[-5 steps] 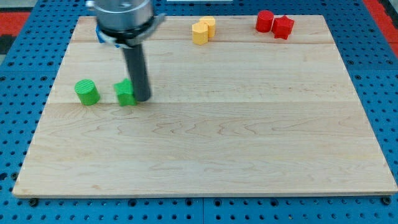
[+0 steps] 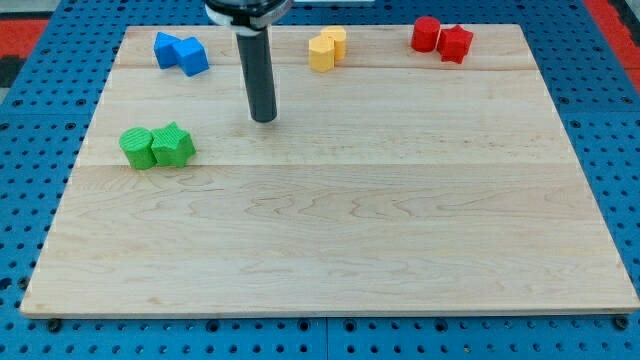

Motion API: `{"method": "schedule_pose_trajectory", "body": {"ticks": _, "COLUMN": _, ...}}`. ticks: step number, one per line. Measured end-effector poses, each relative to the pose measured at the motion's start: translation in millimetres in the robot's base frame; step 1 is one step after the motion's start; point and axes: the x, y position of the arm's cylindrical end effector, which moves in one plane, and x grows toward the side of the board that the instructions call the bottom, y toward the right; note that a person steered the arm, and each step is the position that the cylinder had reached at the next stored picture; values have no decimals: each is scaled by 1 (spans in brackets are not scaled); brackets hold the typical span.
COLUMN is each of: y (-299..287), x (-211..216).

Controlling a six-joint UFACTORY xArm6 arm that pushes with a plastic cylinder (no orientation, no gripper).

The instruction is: Place your arm at the top left corner of the board

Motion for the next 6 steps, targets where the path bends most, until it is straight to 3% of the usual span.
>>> {"method": "schedule_pose_trajectory", "body": {"ticks": 1, "y": 5, "x": -45}}
{"method": "schedule_pose_trajectory", "body": {"ticks": 2, "y": 5, "x": -126}}
{"method": "schedule_pose_trajectory", "body": {"ticks": 3, "y": -21, "x": -163}}
{"method": "schedule_pose_trajectory", "body": {"ticks": 5, "y": -176, "x": -164}}
{"method": "schedule_pose_trajectory", "body": {"ticks": 6, "y": -219, "x": -155}}
